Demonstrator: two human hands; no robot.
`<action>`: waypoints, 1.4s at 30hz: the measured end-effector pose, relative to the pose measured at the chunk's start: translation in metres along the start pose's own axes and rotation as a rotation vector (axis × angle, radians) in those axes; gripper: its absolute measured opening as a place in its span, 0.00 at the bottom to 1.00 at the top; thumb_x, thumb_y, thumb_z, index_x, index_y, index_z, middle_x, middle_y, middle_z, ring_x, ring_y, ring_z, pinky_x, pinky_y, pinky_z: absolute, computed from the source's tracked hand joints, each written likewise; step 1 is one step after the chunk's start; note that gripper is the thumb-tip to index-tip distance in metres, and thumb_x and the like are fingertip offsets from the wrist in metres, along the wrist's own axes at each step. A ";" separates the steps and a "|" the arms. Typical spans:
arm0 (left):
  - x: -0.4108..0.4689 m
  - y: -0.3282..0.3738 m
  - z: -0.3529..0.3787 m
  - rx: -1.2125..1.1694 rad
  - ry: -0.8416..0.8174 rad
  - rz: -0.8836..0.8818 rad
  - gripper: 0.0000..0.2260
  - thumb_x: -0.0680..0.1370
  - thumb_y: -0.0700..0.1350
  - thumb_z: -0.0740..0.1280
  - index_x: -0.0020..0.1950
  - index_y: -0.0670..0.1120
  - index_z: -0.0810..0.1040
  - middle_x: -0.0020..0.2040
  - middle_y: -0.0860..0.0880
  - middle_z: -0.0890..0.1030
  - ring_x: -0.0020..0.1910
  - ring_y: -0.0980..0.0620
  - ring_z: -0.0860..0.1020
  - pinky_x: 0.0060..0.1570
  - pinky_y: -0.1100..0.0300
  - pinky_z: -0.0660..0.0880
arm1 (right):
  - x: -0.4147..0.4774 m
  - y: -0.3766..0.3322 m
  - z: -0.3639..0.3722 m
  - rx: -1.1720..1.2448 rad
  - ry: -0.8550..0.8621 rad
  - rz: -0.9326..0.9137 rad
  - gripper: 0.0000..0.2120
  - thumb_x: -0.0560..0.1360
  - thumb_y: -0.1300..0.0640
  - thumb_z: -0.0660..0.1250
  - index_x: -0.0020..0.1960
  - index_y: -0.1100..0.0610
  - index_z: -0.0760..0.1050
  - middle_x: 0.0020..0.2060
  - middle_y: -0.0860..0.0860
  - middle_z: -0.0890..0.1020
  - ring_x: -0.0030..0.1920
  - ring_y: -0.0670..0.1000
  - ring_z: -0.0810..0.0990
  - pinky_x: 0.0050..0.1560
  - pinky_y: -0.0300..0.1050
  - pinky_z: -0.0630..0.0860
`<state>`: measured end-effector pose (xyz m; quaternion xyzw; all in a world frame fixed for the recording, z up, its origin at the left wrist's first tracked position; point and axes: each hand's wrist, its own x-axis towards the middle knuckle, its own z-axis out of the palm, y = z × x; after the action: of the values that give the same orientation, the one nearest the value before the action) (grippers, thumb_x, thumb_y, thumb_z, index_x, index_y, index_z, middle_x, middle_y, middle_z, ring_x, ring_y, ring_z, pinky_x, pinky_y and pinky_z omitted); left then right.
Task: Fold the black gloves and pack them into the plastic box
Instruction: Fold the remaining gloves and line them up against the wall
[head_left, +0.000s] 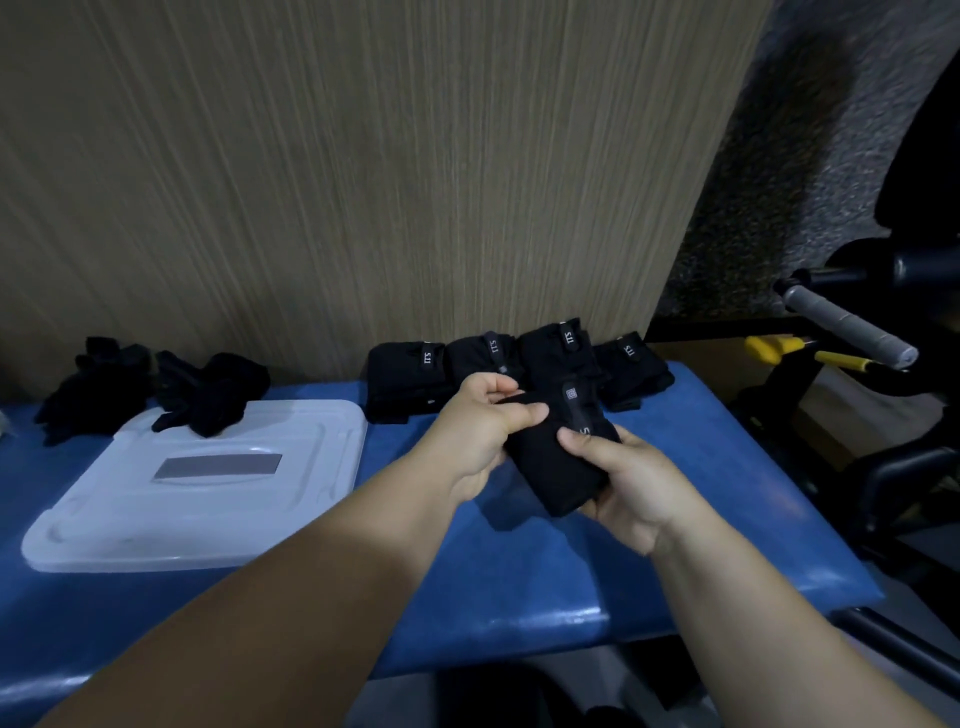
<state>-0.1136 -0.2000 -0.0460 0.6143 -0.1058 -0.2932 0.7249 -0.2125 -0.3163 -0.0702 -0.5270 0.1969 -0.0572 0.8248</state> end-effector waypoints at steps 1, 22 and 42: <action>0.005 0.000 0.006 0.016 0.028 0.017 0.15 0.72 0.35 0.72 0.52 0.48 0.71 0.62 0.43 0.74 0.56 0.47 0.77 0.60 0.48 0.76 | 0.002 -0.001 0.000 0.010 0.069 -0.036 0.24 0.69 0.59 0.72 0.63 0.61 0.74 0.54 0.59 0.83 0.50 0.57 0.83 0.40 0.48 0.79; 0.107 0.001 0.045 1.347 0.074 0.579 0.19 0.80 0.51 0.61 0.70 0.52 0.67 0.71 0.56 0.68 0.74 0.54 0.57 0.71 0.53 0.51 | 0.115 -0.077 -0.083 -0.458 0.638 -0.386 0.10 0.66 0.53 0.77 0.44 0.52 0.79 0.42 0.49 0.84 0.46 0.53 0.83 0.55 0.57 0.79; 0.133 -0.041 0.024 1.583 -0.140 0.517 0.24 0.83 0.57 0.47 0.79 0.56 0.46 0.79 0.58 0.43 0.77 0.56 0.39 0.75 0.50 0.36 | 0.164 -0.046 -0.108 -1.018 0.637 -0.417 0.17 0.79 0.48 0.62 0.66 0.51 0.74 0.65 0.52 0.73 0.65 0.51 0.71 0.61 0.43 0.65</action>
<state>-0.0305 -0.2968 -0.1068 0.8789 -0.4629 0.0058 0.1153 -0.0986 -0.4772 -0.1125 -0.8374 0.3284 -0.2699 0.3436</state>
